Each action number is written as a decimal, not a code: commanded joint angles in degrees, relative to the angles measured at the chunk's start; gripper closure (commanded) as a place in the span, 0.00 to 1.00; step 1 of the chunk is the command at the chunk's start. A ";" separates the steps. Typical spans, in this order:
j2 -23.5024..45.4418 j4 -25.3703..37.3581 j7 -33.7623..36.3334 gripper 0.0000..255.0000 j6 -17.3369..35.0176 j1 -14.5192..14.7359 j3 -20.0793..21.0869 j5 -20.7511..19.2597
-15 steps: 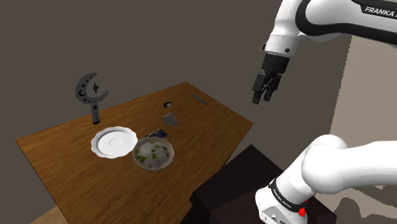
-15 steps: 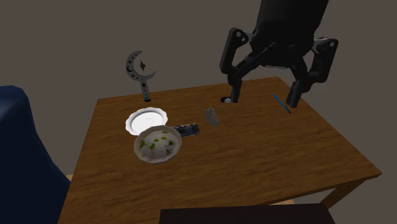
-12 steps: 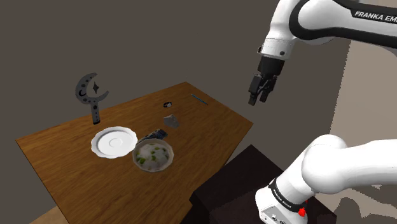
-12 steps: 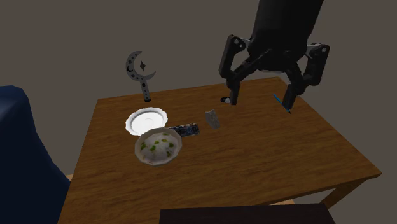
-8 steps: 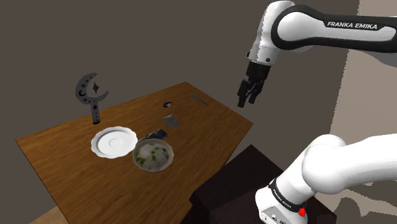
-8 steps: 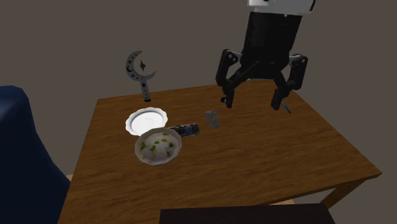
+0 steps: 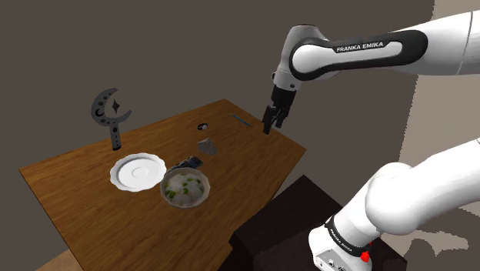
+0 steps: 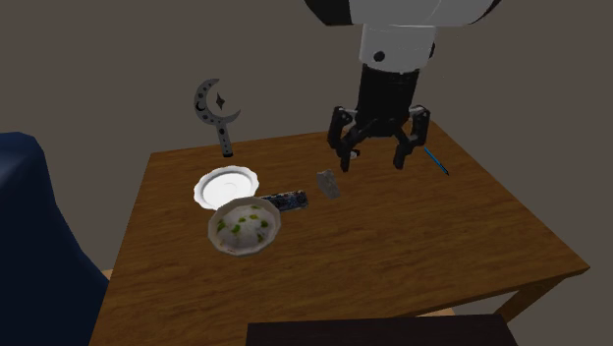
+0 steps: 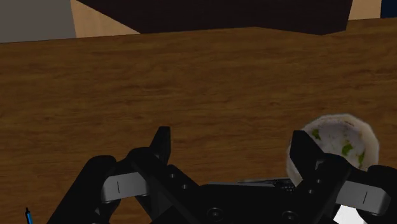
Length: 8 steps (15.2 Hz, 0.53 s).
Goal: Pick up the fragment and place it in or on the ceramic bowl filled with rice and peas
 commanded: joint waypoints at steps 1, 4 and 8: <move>3.71 0.86 -0.95 0.00 3.72 0.30 0.18 -0.32; 9.94 3.05 -2.47 0.00 8.83 0.55 0.30 -0.93; 18.40 7.05 -4.24 0.00 14.73 0.85 0.52 -1.82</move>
